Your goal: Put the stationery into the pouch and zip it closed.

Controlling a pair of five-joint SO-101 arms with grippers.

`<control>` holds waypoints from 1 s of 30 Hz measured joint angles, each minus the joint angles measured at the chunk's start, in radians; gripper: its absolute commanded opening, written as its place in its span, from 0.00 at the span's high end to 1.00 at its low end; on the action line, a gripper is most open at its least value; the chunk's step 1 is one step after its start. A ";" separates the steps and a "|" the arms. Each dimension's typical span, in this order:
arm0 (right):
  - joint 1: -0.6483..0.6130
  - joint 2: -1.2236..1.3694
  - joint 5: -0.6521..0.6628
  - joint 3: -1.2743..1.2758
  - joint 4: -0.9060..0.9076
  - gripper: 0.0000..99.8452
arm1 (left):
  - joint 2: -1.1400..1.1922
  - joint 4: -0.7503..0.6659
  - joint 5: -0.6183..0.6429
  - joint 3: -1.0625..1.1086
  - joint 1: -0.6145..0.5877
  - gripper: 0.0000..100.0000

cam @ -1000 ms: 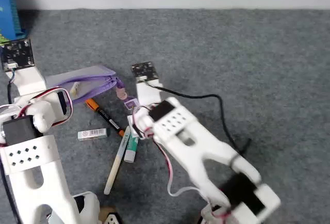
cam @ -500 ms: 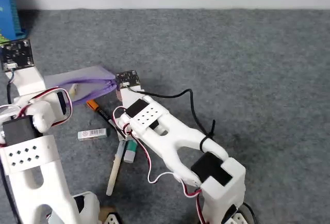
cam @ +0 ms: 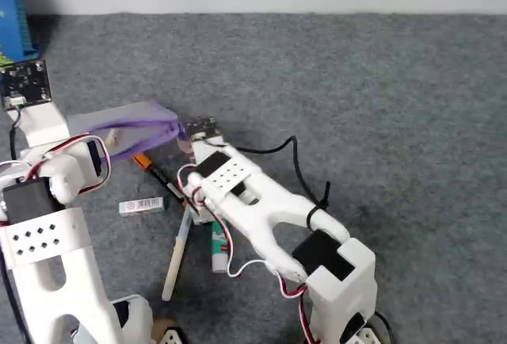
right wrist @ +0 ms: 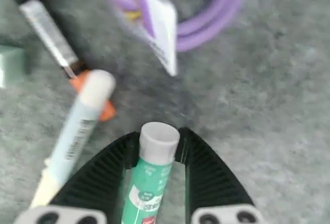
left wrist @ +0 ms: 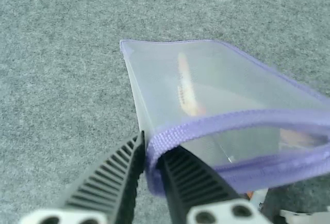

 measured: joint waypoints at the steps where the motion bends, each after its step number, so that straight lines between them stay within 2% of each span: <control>1: 0.009 -0.009 0.002 0.000 0.015 0.99 | 0.000 0.000 0.000 0.000 0.000 0.99; 11: 0.044 -0.296 0.060 0.000 0.183 0.99 | 0.000 0.000 0.000 0.000 0.000 0.99; 18: 0.044 -0.537 0.098 0.000 0.195 0.99 | 0.000 0.000 0.000 0.000 0.000 0.99; 25: 0.044 -0.733 0.106 0.008 0.097 0.99 | 0.000 0.000 0.000 0.000 0.000 0.99; 30: 0.044 -0.884 0.109 0.138 -0.061 0.99 | 0.000 0.009 0.000 0.000 0.044 0.99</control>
